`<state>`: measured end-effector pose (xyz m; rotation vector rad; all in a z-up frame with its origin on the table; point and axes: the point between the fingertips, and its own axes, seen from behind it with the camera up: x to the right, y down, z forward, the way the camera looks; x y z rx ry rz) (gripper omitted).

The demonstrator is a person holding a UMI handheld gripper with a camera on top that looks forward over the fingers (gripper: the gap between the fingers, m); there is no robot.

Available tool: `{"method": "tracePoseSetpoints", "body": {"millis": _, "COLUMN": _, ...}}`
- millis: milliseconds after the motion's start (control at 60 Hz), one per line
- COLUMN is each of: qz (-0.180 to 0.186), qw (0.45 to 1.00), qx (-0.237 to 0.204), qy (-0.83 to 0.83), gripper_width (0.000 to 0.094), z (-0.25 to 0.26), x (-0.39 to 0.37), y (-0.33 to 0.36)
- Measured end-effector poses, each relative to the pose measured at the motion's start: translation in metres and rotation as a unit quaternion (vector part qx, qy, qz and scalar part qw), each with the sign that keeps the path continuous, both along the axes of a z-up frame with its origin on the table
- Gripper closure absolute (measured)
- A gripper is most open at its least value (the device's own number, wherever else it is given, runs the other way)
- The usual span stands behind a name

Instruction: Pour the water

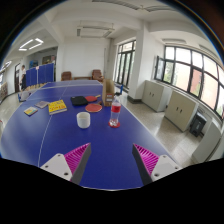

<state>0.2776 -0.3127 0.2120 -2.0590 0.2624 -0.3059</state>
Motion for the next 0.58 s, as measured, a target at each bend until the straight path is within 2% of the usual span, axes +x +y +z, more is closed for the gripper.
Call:
{"method": "tracePoseSetpoints", "body": {"millis": 300, "qz": 0.015, "qw": 1.000, "qx": 0.011, "qy": -0.005, "gripper_width": 0.0092, "z": 0.044, "x": -0.069, "y": -0.139}}
{"method": "tracePoseSetpoints", "body": {"millis": 583, "qz": 0.009, "qw": 0.999, "qx": 0.028, "qy": -0.033, "gripper_width": 0.0091, "z": 0.069, "x": -0.064, "y": -0.172}}
